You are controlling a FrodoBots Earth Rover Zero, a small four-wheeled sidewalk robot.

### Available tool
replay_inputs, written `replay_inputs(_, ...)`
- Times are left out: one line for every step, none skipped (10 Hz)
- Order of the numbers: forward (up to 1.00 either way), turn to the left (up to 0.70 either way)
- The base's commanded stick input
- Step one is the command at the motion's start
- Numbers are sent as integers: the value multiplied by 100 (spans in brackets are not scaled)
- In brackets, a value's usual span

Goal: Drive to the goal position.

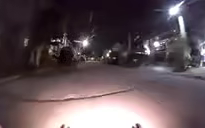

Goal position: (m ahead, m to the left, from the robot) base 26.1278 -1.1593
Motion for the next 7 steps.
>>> replay_inputs(85,0)
replay_inputs(85,0)
replay_inputs(85,0)
replay_inputs(85,0)
replay_inputs(85,0)
replay_inputs(85,0)
replay_inputs(85,0)
